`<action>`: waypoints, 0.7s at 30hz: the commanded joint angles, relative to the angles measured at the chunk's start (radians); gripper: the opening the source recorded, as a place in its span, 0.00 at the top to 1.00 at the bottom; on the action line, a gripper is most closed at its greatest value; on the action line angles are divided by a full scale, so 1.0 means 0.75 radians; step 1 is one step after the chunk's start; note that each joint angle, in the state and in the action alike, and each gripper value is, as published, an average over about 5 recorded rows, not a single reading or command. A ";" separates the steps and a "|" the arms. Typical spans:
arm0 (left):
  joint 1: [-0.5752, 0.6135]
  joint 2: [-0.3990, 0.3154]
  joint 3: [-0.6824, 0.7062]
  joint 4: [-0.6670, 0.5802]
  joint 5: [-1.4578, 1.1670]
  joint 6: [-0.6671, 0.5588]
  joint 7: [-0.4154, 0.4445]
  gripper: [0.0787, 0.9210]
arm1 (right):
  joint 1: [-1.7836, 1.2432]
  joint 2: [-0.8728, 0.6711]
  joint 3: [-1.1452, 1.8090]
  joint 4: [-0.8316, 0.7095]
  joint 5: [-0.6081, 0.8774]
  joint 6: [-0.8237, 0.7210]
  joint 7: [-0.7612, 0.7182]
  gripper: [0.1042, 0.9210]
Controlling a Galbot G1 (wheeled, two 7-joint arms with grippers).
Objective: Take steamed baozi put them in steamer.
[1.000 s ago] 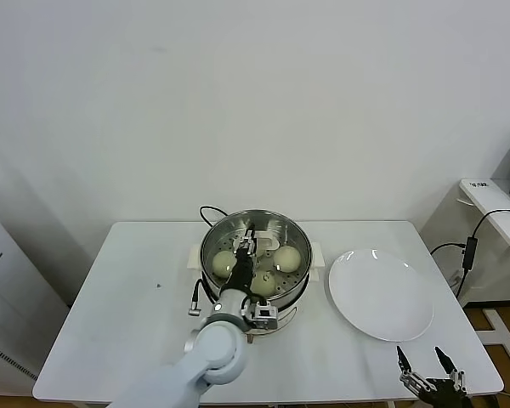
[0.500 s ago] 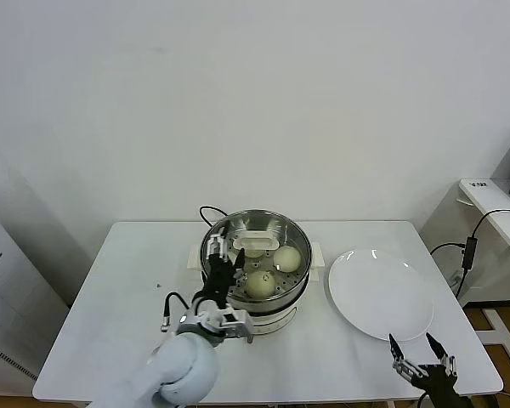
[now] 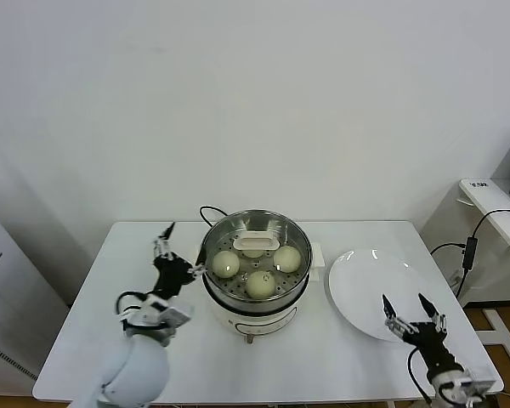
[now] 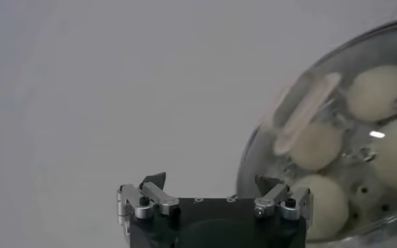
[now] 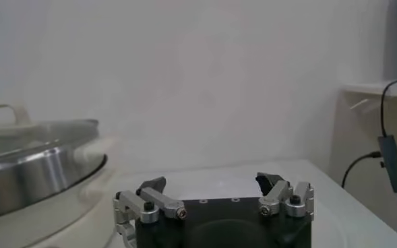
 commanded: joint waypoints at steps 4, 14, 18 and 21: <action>0.447 -0.344 -0.631 0.069 -0.301 -0.750 0.023 0.12 | 0.167 -0.049 -0.076 -0.045 -0.017 -0.045 0.023 0.12; 0.553 -0.455 -0.707 0.115 -0.400 -0.805 0.163 0.12 | 0.160 0.001 -0.117 -0.077 -0.051 -0.032 0.010 0.12; 0.576 -0.473 -0.721 0.124 -0.431 -0.812 0.200 0.12 | 0.151 0.008 -0.115 -0.082 -0.052 -0.023 0.001 0.12; 0.585 -0.486 -0.727 0.127 -0.456 -0.813 0.218 0.12 | 0.142 0.013 -0.112 -0.088 -0.053 -0.013 -0.006 0.12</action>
